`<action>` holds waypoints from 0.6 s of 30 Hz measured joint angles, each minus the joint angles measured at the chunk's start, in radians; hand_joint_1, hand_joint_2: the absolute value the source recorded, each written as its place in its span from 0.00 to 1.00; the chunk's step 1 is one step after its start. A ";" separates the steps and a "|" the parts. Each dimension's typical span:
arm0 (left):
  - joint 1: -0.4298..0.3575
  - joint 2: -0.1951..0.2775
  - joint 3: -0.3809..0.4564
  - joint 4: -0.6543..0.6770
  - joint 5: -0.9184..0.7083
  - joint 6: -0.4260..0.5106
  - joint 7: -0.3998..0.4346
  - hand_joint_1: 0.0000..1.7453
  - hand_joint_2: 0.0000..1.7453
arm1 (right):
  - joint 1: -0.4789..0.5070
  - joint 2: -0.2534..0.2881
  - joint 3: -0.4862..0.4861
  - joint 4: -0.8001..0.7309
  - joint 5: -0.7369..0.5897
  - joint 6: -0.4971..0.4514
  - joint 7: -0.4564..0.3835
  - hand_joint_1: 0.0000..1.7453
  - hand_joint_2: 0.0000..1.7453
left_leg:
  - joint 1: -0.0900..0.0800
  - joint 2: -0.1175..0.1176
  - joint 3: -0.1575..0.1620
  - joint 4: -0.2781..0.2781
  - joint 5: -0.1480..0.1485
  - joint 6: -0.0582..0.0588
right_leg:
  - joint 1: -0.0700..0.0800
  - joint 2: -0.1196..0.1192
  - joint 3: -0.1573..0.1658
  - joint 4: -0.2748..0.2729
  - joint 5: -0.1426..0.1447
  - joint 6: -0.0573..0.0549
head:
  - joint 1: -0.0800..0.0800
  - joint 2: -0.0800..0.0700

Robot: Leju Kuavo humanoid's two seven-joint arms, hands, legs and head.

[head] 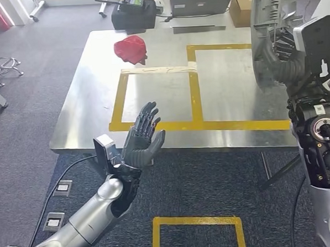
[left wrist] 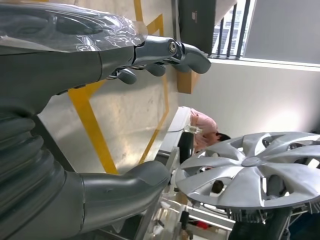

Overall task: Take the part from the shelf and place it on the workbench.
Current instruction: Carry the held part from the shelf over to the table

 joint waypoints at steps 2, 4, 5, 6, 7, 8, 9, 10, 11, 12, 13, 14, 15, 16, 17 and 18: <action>0.001 0.000 0.000 0.002 0.000 0.000 0.000 0.00 1.00 | 0.000 0.000 0.002 0.009 0.002 0.000 0.000 1.00 1.00 | 0.014 -0.002 0.002 0.023 -0.021 -0.018 | -0.016 -0.003 0.025 -0.074 0.065 0.021 | 0.005 0.000; -0.001 0.001 0.000 0.003 0.000 0.000 0.000 0.00 1.00 | -0.004 0.000 0.006 0.021 0.003 0.000 -0.004 1.00 1.00 | 0.024 -0.005 -0.007 0.063 -0.049 -0.041 | -0.028 -0.004 0.077 -0.191 0.110 0.044 | 0.020 0.000; -0.002 0.001 -0.001 0.004 0.001 0.001 0.000 0.00 1.00 | -0.008 0.000 0.009 0.028 0.003 0.000 -0.008 1.00 1.00 | 0.023 -0.006 -0.018 0.081 -0.058 -0.052 | -0.030 -0.001 0.091 -0.218 0.113 0.042 | 0.026 0.000; -0.003 0.002 -0.002 0.005 0.001 0.001 0.000 0.00 1.00 | -0.011 0.000 0.012 0.034 0.003 -0.001 -0.012 1.00 1.00 | 0.020 -0.008 -0.027 0.094 -0.063 -0.060 | -0.029 0.002 0.091 -0.220 0.101 0.035 | 0.025 0.000; -0.004 0.003 -0.003 0.005 0.001 0.001 0.000 0.00 1.00 | -0.014 0.000 0.015 0.039 0.003 -0.002 -0.015 1.00 1.00 | 0.017 -0.009 -0.035 0.099 -0.063 -0.065 | -0.028 0.005 0.087 -0.214 0.096 0.019 | 0.022 0.000; -0.005 0.004 -0.004 0.006 0.002 0.001 0.000 0.00 1.00 | -0.014 0.000 0.016 0.043 0.004 -0.003 -0.016 1.00 1.00 | 0.018 -0.009 -0.039 0.100 -0.064 -0.069 | -0.027 0.006 0.082 -0.207 0.093 0.005 | 0.011 0.000; -0.005 0.005 -0.005 0.006 0.002 0.001 0.000 0.00 1.00 | -0.013 0.000 0.016 0.046 0.004 -0.004 -0.017 1.00 1.00 | 0.019 -0.007 -0.042 0.106 -0.069 -0.072 | -0.026 0.006 0.080 -0.205 0.091 -0.004 | 0.001 0.000; -0.005 0.006 -0.006 0.006 0.002 0.001 0.000 0.00 1.00 | -0.013 0.000 0.017 0.050 0.003 -0.005 -0.017 1.00 1.00 | 0.020 -0.004 -0.057 0.132 -0.082 -0.073 | -0.025 0.006 0.081 -0.205 0.087 -0.012 | -0.006 0.000; -0.006 0.006 -0.006 0.007 0.002 0.000 0.000 0.00 1.00 | -0.013 0.000 0.017 0.052 0.003 -0.006 -0.017 1.00 1.00 | 0.019 0.000 -0.083 0.181 -0.105 -0.074 | -0.024 0.006 0.084 -0.206 0.085 -0.019 | -0.013 0.000; -0.005 0.006 -0.007 0.007 0.002 0.000 -0.001 0.00 1.00 | -0.012 0.000 0.017 0.055 0.003 -0.007 -0.019 1.00 1.00 | 0.017 0.004 -0.123 0.251 -0.132 -0.073 | -0.021 0.006 0.087 -0.209 0.082 -0.024 | -0.021 0.000; -0.003 0.006 -0.008 0.008 0.002 -0.001 -0.001 0.00 1.00 | -0.010 0.000 0.017 0.058 0.002 -0.007 -0.021 1.00 1.00 | 0.015 0.007 -0.169 0.330 -0.158 -0.071 | -0.018 0.007 0.091 -0.211 0.080 -0.028 | -0.029 0.000; 0.000 0.007 -0.008 0.010 0.002 -0.001 -0.001 0.00 1.00 | -0.007 0.000 0.018 0.062 0.001 -0.008 -0.023 1.00 1.00 | 0.012 0.007 -0.212 0.395 -0.174 -0.067 | -0.013 0.007 0.096 -0.213 0.077 -0.032 | -0.035 0.000; 0.002 0.007 -0.009 0.012 0.001 -0.002 -0.001 0.00 1.00 | -0.002 0.000 0.018 0.066 0.000 -0.009 -0.024 1.00 1.00 | 0.007 0.007 -0.241 0.430 -0.169 -0.059 | -0.007 0.008 0.104 -0.214 0.072 -0.037 | -0.041 0.000; 0.004 0.007 -0.009 0.015 0.001 -0.002 -0.001 0.00 1.00 | 0.003 0.000 0.019 0.070 0.000 -0.010 -0.024 1.00 1.00 | 0.000 0.006 -0.254 0.426 -0.142 -0.046 | 0.000 0.009 0.112 -0.215 0.067 -0.042 | -0.047 0.000; 0.005 0.007 -0.010 0.018 0.001 -0.002 -0.001 0.00 1.00 | 0.006 0.000 0.020 0.074 -0.001 -0.012 -0.024 1.00 1.00 | -0.009 0.005 -0.247 0.381 -0.097 -0.028 | 0.008 0.011 0.122 -0.217 0.061 -0.047 | -0.054 0.000; 0.004 0.007 -0.010 0.020 0.000 -0.002 -0.001 0.00 1.00 | 0.008 0.000 0.021 0.076 -0.002 -0.014 -0.023 1.00 1.00 | -0.022 0.003 -0.228 0.308 -0.040 -0.004 | 0.013 0.012 0.131 -0.219 0.056 -0.050 | -0.060 0.000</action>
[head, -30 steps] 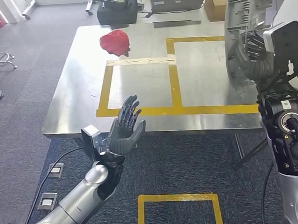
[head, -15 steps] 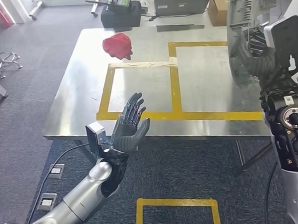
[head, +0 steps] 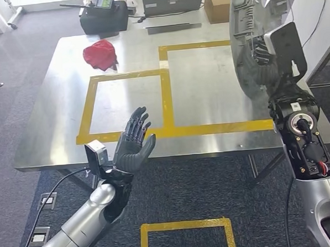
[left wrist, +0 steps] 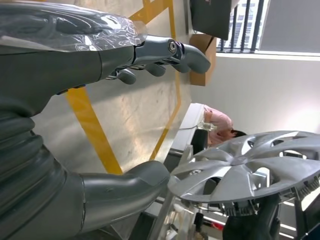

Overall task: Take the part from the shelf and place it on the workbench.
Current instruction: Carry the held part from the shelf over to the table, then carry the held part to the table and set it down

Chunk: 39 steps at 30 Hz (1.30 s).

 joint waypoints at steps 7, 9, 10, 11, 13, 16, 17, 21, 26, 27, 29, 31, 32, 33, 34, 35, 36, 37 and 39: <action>-0.009 0.002 -0.001 0.007 -0.002 -0.001 -0.004 0.00 1.00 | -0.004 0.000 0.003 0.011 -0.001 -0.004 -0.002 1.00 1.00 | -0.031 -0.006 0.082 -0.214 0.071 0.014 | 0.010 0.000 0.011 -0.008 -0.016 0.001 | -0.006 0.000; -0.007 0.001 -0.001 0.008 -0.002 0.000 -0.005 0.00 1.00 | -0.005 0.000 0.003 0.016 -0.001 -0.004 -0.002 1.00 1.00 | -0.027 -0.009 0.081 -0.217 0.070 -0.014 | 0.012 -0.006 0.012 -0.011 -0.015 -0.004 | 0.000 0.000; -0.005 0.001 -0.001 0.009 -0.002 0.000 -0.005 0.00 1.00 | -0.005 0.000 0.004 0.018 -0.001 -0.004 -0.003 1.00 1.00 | -0.028 -0.010 0.080 -0.217 0.069 -0.011 | 0.012 -0.008 0.013 -0.014 -0.015 -0.003 | 0.004 0.000; -0.003 0.001 -0.001 0.010 -0.003 0.000 -0.006 0.00 1.00 | -0.006 0.000 0.005 0.021 -0.001 -0.004 -0.004 1.00 1.00 | -0.028 -0.010 0.080 -0.217 0.069 -0.008 | 0.012 -0.009 0.014 -0.017 -0.015 -0.003 | 0.006 0.000; 0.003 0.001 -0.001 0.012 -0.004 0.002 -0.007 0.00 1.00 | -0.007 0.000 0.009 0.029 0.001 -0.003 -0.007 1.00 1.00 | -0.028 -0.011 0.079 -0.216 0.068 -0.004 | 0.013 -0.010 0.015 -0.021 -0.015 -0.003 | 0.010 0.000; 0.011 0.001 -0.001 0.016 -0.005 0.003 -0.010 0.00 1.00 | -0.008 0.000 0.013 0.044 0.005 -0.003 -0.012 1.00 1.00 | -0.028 -0.013 0.079 -0.216 0.067 0.001 | 0.013 -0.011 0.018 -0.024 -0.015 -0.003 | 0.014 0.000; 0.013 0.001 -0.001 0.017 -0.006 0.003 -0.011 0.00 1.00 | -0.009 0.000 0.014 0.049 0.005 -0.003 -0.013 1.00 1.00 | -0.029 -0.013 0.079 -0.215 0.067 0.002 | 0.013 -0.012 0.018 -0.024 -0.015 -0.003 | 0.016 0.000; 0.014 0.000 -0.002 0.021 -0.011 -0.006 -0.014 0.00 1.00 | -0.026 0.000 0.023 0.069 0.017 -0.003 -0.015 1.00 1.00 | -0.029 -0.013 0.079 -0.215 0.070 0.008 | 0.013 -0.012 0.018 -0.024 -0.013 0.000 | 0.019 0.000; 0.011 -0.006 -0.003 0.021 -0.019 -0.013 -0.014 0.00 1.00 | -0.059 0.000 0.034 0.091 0.044 -0.002 -0.010 1.00 1.00 | -0.029 -0.013 0.079 -0.215 0.072 0.012 | 0.013 -0.012 0.018 -0.024 -0.011 0.001 | 0.023 0.000; 0.009 -0.008 -0.003 0.021 -0.019 -0.013 -0.014 0.00 1.00 | -0.064 0.000 0.036 0.096 0.047 -0.002 -0.009 1.00 1.00 | -0.029 -0.013 0.079 -0.215 0.073 0.012 | 0.013 -0.012 0.018 -0.024 -0.011 0.001 | 0.023 0.000; 0.006 -0.010 -0.003 0.021 -0.020 -0.013 -0.014 0.00 1.00 | -0.071 0.000 0.040 0.104 0.050 -0.002 -0.009 1.00 1.00 | -0.029 -0.013 0.079 -0.215 0.073 0.012 | 0.014 -0.012 0.018 -0.024 -0.010 0.001 | 0.024 0.000; 0.004 -0.011 -0.003 0.021 -0.020 -0.013 -0.015 0.00 1.00 | -0.076 0.000 0.043 0.110 0.055 -0.002 -0.010 1.00 1.00 | -0.029 -0.012 0.080 -0.215 0.073 0.012 | 0.014 -0.012 0.018 -0.024 -0.010 0.001 | 0.025 0.000; 0.004 -0.012 -0.003 0.021 -0.020 -0.014 -0.015 0.00 1.00 | -0.080 0.000 0.044 0.114 0.059 -0.002 -0.011 1.00 1.00 | -0.029 -0.012 0.080 -0.215 0.073 0.012 | 0.014 -0.012 0.018 -0.024 -0.010 0.001 | 0.025 0.000; 0.003 -0.012 -0.003 0.021 -0.020 -0.014 -0.016 0.00 1.00 | -0.084 0.000 0.047 0.120 0.064 -0.002 -0.013 1.00 1.00 | -0.029 -0.012 0.080 -0.215 0.073 0.012 | 0.014 -0.012 0.018 -0.023 -0.010 0.001 | 0.026 0.000; 0.002 -0.013 -0.003 0.021 -0.020 -0.014 -0.017 0.00 1.00 | -0.090 0.001 0.049 0.127 0.070 -0.002 -0.017 1.00 1.00 | -0.029 -0.012 0.079 -0.215 0.073 0.012 | 0.014 -0.012 0.018 -0.023 -0.010 0.001 | 0.026 0.000; 0.001 -0.014 -0.003 0.021 -0.020 -0.014 -0.017 0.00 1.00 | -0.097 0.003 0.052 0.136 0.074 -0.002 -0.023 1.00 1.00 | -0.029 -0.012 0.079 -0.215 0.073 0.012 | 0.014 -0.012 0.018 -0.023 -0.010 0.001 | 0.027 0.000; 0.000 -0.015 -0.003 0.021 -0.020 -0.014 -0.018 0.00 1.00 | -0.107 0.006 0.054 0.147 0.077 -0.003 -0.031 1.00 1.00 | -0.029 -0.012 0.079 -0.215 0.073 0.012 | 0.014 -0.012 0.018 -0.023 -0.010 0.001 | 0.028 0.000; -0.001 -0.016 -0.003 0.021 -0.020 -0.014 -0.019 0.00 1.00 | -0.117 0.010 0.057 0.160 0.078 -0.005 -0.041 1.00 1.00 | -0.029 -0.012 0.079 -0.215 0.073 0.012 | 0.014 -0.012 0.018 -0.023 -0.010 0.001 | 0.028 0.000; -0.002 -0.018 -0.003 0.021 -0.020 -0.014 -0.020 0.00 1.00 | -0.143 0.018 0.061 0.191 0.078 -0.007 -0.060 1.00 1.00 | -0.029 -0.012 0.079 -0.215 0.073 0.012 | 0.014 -0.012 0.018 -0.023 -0.010 0.001 | 0.029 0.000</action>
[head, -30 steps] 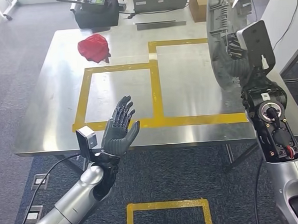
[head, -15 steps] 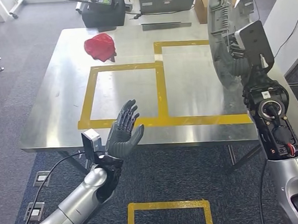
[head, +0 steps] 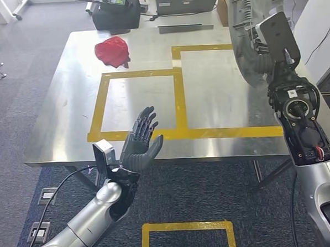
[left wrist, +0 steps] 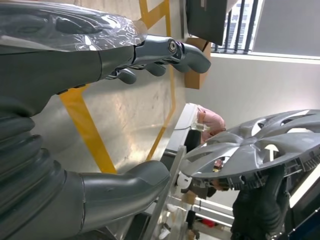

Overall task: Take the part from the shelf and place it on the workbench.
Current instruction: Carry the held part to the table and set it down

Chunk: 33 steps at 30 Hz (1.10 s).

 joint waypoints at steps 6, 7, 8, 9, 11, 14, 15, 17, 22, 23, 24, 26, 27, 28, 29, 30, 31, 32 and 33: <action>-0.006 -0.004 0.000 0.002 0.001 -0.002 -0.004 0.00 1.00 | -0.073 0.027 0.012 0.089 -0.001 0.001 -0.023 1.00 1.00 | 0.000 0.000 0.000 0.000 0.000 0.000 | 0.000 0.000 0.000 0.000 0.000 0.000 | 0.003 0.000; -0.008 -0.004 0.000 0.004 0.001 -0.003 -0.005 0.00 1.00 | -0.083 0.032 0.014 0.105 -0.001 0.002 -0.025 1.00 1.00 | 0.000 0.000 0.000 0.000 0.000 0.000 | 0.000 0.000 0.000 0.000 0.000 0.000 | 0.003 0.000; -0.009 -0.004 0.000 0.005 0.001 -0.003 -0.005 0.00 1.00 | -0.091 0.036 0.015 0.119 -0.002 0.003 -0.027 1.00 1.00 | 0.000 0.000 0.000 0.000 0.000 0.000 | 0.000 0.000 0.000 0.000 0.000 0.000 | 0.003 0.000; -0.010 -0.004 0.000 0.006 0.002 -0.003 -0.006 0.00 1.00 | -0.096 0.040 0.016 0.132 -0.003 0.004 -0.030 1.00 1.00 | 0.000 0.000 0.000 0.000 0.000 0.000 | 0.000 -0.001 0.000 0.000 0.000 0.000 | 0.004 0.000; -0.011 -0.004 0.000 0.006 0.002 -0.003 -0.006 0.00 1.00 | -0.107 0.049 0.017 0.158 -0.003 0.004 -0.037 1.00 1.00 | 0.000 0.000 0.000 0.000 0.000 0.000 | 0.000 -0.001 0.000 0.000 0.000 0.000 | 0.005 0.000; -0.011 -0.004 0.000 0.006 0.002 -0.003 -0.006 0.00 1.00 | -0.122 0.061 0.020 0.195 -0.003 0.004 -0.045 1.00 1.00 | 0.000 0.000 0.000 0.000 0.000 0.000 | 0.000 -0.001 0.000 0.000 0.000 0.000 | 0.006 0.000; -0.011 -0.004 0.000 0.006 0.002 -0.003 -0.006 0.00 1.00 | -0.126 0.065 0.021 0.205 -0.003 0.005 -0.046 1.00 1.00 | 0.000 0.000 0.000 0.000 0.000 0.000 | 0.000 -0.001 0.000 0.000 0.000 0.000 | 0.007 0.000; -0.011 -0.003 0.000 0.006 0.002 -0.003 -0.006 0.00 1.00 | -0.133 0.071 0.023 0.222 -0.003 0.005 -0.048 1.00 1.00 | 0.000 0.000 0.000 0.000 0.000 0.000 | 0.000 -0.001 0.000 0.000 0.000 0.000 | 0.007 0.000; -0.011 -0.003 0.000 0.006 0.001 -0.001 -0.006 0.00 1.00 | -0.139 0.083 0.026 0.255 -0.003 0.008 -0.058 1.00 1.00 | 0.000 0.000 0.000 0.000 0.000 0.000 | 0.000 -0.001 0.000 0.000 0.000 0.000 | 0.009 0.000; -0.010 -0.002 0.000 0.006 0.001 -0.001 -0.006 0.00 1.00 | -0.139 0.084 0.026 0.260 -0.003 0.008 -0.061 1.00 1.00 | 0.000 0.000 0.000 0.000 0.000 0.000 | 0.000 -0.001 0.000 0.000 0.000 0.000 | 0.009 0.000; -0.010 -0.002 0.000 0.006 0.000 0.000 -0.006 0.00 1.00 | -0.139 0.085 0.027 0.265 -0.003 0.009 -0.063 1.00 1.00 | 0.000 0.000 0.000 0.000 0.000 0.000 | 0.000 -0.001 0.000 0.000 0.000 0.000 | 0.010 0.000; -0.010 -0.001 0.000 0.006 0.000 0.001 -0.006 0.00 1.00 | -0.140 0.088 0.029 0.276 -0.003 0.011 -0.067 1.00 1.00 | 0.000 0.000 0.000 0.000 0.000 0.000 | 0.000 -0.001 0.000 0.000 0.000 0.000 | 0.010 0.000; -0.009 0.000 0.000 0.006 0.001 0.002 -0.005 0.00 1.00 | -0.141 0.089 0.030 0.281 -0.003 0.012 -0.070 1.00 1.00 | 0.000 0.000 0.000 0.000 0.000 0.000 | 0.000 -0.001 0.000 0.000 0.000 0.000 | 0.010 0.000; -0.009 0.001 0.000 0.006 0.001 0.003 -0.004 0.00 1.00 | -0.142 0.090 0.031 0.287 -0.003 0.013 -0.073 1.00 1.00 | 0.000 0.000 0.000 0.000 0.000 0.000 | 0.000 -0.001 0.000 0.000 0.000 0.000 | 0.010 0.000; -0.009 0.001 0.000 0.006 0.001 0.003 -0.002 0.00 1.00 | -0.143 0.091 0.032 0.293 -0.004 0.014 -0.076 1.00 1.00 | 0.000 0.000 0.000 0.000 0.000 0.000 | 0.000 -0.001 0.000 0.000 0.000 0.000 | 0.010 0.000; -0.009 0.002 0.000 0.006 0.002 0.002 0.000 0.00 1.00 | -0.145 0.092 0.033 0.299 -0.004 0.014 -0.078 1.00 1.00 | 0.000 0.000 0.000 0.000 0.000 0.000 | 0.000 -0.001 0.000 0.000 0.000 0.000 | 0.010 0.000; -0.009 0.002 0.000 0.006 0.002 0.001 0.001 0.00 1.00 | -0.145 0.092 0.033 0.304 -0.005 0.014 -0.080 1.00 1.00 | 0.000 0.000 0.000 0.000 0.000 0.000 | 0.000 -0.001 -0.001 0.000 0.000 0.000 | 0.010 0.000; -0.009 0.002 0.000 0.006 0.001 0.000 0.002 0.00 1.00 | -0.146 0.092 0.034 0.309 -0.006 0.013 -0.080 1.00 1.00 | 0.001 0.000 0.000 0.000 0.000 0.000 | 0.000 -0.001 -0.001 0.000 0.000 0.000 | 0.010 0.000; -0.009 0.002 0.000 0.007 0.001 -0.002 0.002 0.00 1.00 | -0.146 0.092 0.034 0.313 -0.006 0.013 -0.081 1.00 1.00 | 0.001 0.000 0.000 0.000 0.000 0.000 | 0.000 -0.001 -0.001 0.000 0.000 0.000 | 0.010 0.000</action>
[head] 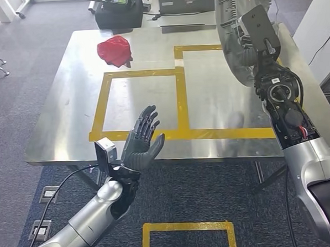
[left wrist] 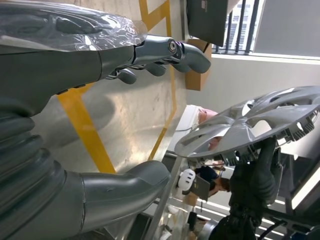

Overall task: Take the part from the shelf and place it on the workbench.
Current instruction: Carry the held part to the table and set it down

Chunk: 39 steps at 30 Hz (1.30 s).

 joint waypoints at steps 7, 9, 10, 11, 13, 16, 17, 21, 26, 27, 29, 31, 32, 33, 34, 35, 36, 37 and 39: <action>0.000 0.000 0.000 0.001 -0.006 -0.007 -0.013 0.00 1.00 | 0.000 0.000 0.000 0.027 -0.002 -0.001 -0.005 0.00 0.00 | 0.000 0.000 0.000 0.000 0.000 0.000 | 0.000 0.000 0.000 0.000 0.000 0.000 | 0.001 0.000; 0.000 0.000 0.000 0.001 -0.006 -0.010 -0.020 0.00 0.75 | -0.001 0.000 0.000 0.031 -0.007 -0.004 -0.010 0.00 0.00 | 0.000 0.000 0.000 0.000 0.000 0.000 | 0.000 0.000 0.000 0.000 0.000 0.000 | 0.001 0.000; 0.000 0.000 0.000 0.001 -0.004 -0.013 -0.022 0.00 0.75 | -0.002 0.000 0.001 0.033 -0.010 -0.005 -0.012 0.00 0.00 | 0.000 0.000 0.000 0.000 0.000 0.000 | 0.000 0.000 0.000 0.000 0.000 0.000 | 0.001 0.000; 0.000 0.000 0.000 0.002 -0.001 -0.017 -0.023 0.00 0.75 | -0.004 0.000 0.001 0.035 -0.012 -0.007 -0.014 0.00 0.00 | 0.000 0.000 0.000 0.000 0.000 0.000 | 0.000 0.000 0.000 0.000 0.000 0.000 | 0.001 0.000; 0.000 0.000 0.000 0.002 0.002 -0.024 -0.023 0.00 1.00 | -0.009 0.000 0.002 0.039 -0.014 -0.009 -0.017 0.00 0.00 | 0.000 0.000 0.000 0.000 0.000 0.000 | 0.000 0.000 0.000 0.000 0.000 0.000 | 0.001 0.000; 0.000 0.000 0.000 0.002 0.001 -0.029 -0.025 0.00 0.25 | -0.014 0.000 0.003 0.044 -0.015 -0.009 -0.017 0.00 0.00 | 0.000 0.000 0.000 0.000 0.000 0.000 | 0.000 0.000 0.000 0.000 0.000 0.000 | 0.001 0.000; 0.000 0.000 0.000 0.002 0.000 -0.029 -0.025 0.00 0.00 | -0.015 0.000 0.003 0.045 -0.015 -0.009 -0.017 0.00 0.00 | 0.000 0.000 0.000 0.000 0.000 0.000 | 0.000 0.000 0.000 0.000 0.000 0.000 | 0.001 0.000; 0.001 0.000 0.000 0.002 -0.001 -0.029 -0.025 0.00 0.00 | -0.017 0.000 0.005 0.045 -0.015 -0.010 -0.017 0.00 0.00 | 0.000 0.000 0.000 0.000 0.000 0.000 | 0.000 0.000 0.000 0.000 0.000 0.000 | 0.001 0.000; 0.001 0.000 0.000 0.002 -0.002 -0.025 -0.026 0.00 0.00 | -0.017 0.000 0.005 0.045 -0.015 -0.011 -0.016 0.00 0.00 | 0.000 0.000 0.000 0.000 0.000 0.000 | 0.000 0.000 0.001 0.000 0.000 0.000 | 0.002 0.000; 0.001 0.000 0.000 0.002 -0.002 -0.025 -0.026 0.00 0.00 | -0.017 0.000 0.005 0.045 -0.015 -0.011 -0.016 0.00 0.00 | 0.000 0.000 0.000 0.000 0.000 0.000 | 0.000 0.000 0.001 0.000 0.000 0.000 | 0.002 0.000; 0.001 0.000 0.000 0.002 -0.002 -0.025 -0.026 0.00 0.00 | -0.018 0.000 0.005 0.045 -0.015 -0.011 -0.016 0.00 0.00 | 0.000 0.000 0.000 0.000 0.000 0.000 | 0.000 0.000 0.001 0.000 0.000 0.000 | 0.002 0.000; 0.001 0.000 0.000 0.002 -0.003 -0.025 -0.026 0.00 0.00 | -0.019 0.000 0.006 0.045 -0.015 -0.011 -0.016 0.00 0.00 | 0.000 0.000 0.000 0.001 0.000 0.000 | 0.000 0.000 0.001 0.000 0.000 0.000 | 0.002 0.000; 0.001 0.000 0.000 0.002 -0.003 -0.025 -0.027 0.00 0.00 | -0.019 0.000 0.006 0.045 -0.015 -0.011 -0.016 0.00 0.00 | 0.000 0.000 0.000 0.001 0.000 0.000 | 0.000 0.000 0.001 0.000 0.000 0.000 | 0.002 0.000; 0.001 0.001 0.000 0.002 -0.003 -0.025 -0.027 0.00 0.00 | -0.019 0.000 0.006 0.045 -0.015 -0.011 -0.015 0.00 0.00 | 0.000 0.000 0.000 0.001 0.000 0.000 | 0.000 0.000 0.001 0.000 0.000 0.000 | 0.002 0.000; 0.001 0.001 0.000 0.002 -0.003 -0.025 -0.027 0.00 0.00 | -0.020 0.000 0.006 0.045 -0.015 -0.011 -0.015 0.00 0.00 | 0.000 0.000 0.000 0.001 0.000 0.000 | 0.000 0.000 0.001 0.000 0.001 0.000 | 0.002 0.000; 0.001 0.001 0.000 0.002 -0.002 -0.025 -0.027 0.00 0.00 | -0.020 0.000 0.006 0.045 -0.015 -0.011 -0.015 0.00 0.00 | 0.000 0.000 0.001 0.001 0.000 0.000 | 0.000 0.000 0.001 0.000 0.001 0.000 | 0.002 0.000; 0.001 0.001 0.000 0.002 -0.002 -0.023 -0.027 0.00 0.00 | -0.020 0.000 0.006 0.045 -0.016 -0.011 -0.015 0.00 0.00 | 0.000 0.000 0.001 0.001 0.001 0.000 | 0.000 0.000 0.001 0.000 0.001 0.000 | 0.002 0.000; 0.001 0.001 0.000 0.002 -0.002 -0.022 -0.027 0.00 0.00 | -0.020 0.000 0.006 0.045 -0.016 -0.011 -0.014 0.00 0.00 | 0.000 0.000 0.001 0.001 0.001 0.000 | 0.000 0.000 0.001 0.000 0.001 0.000 | 0.002 0.000; 0.003 0.002 0.000 0.002 -0.002 -0.018 -0.027 0.00 0.50 | -0.019 0.000 0.006 0.045 -0.018 -0.010 -0.012 0.00 0.00 | 0.000 0.000 0.001 0.001 0.001 0.001 | 0.000 0.000 0.001 0.000 0.001 0.000 | 0.002 0.000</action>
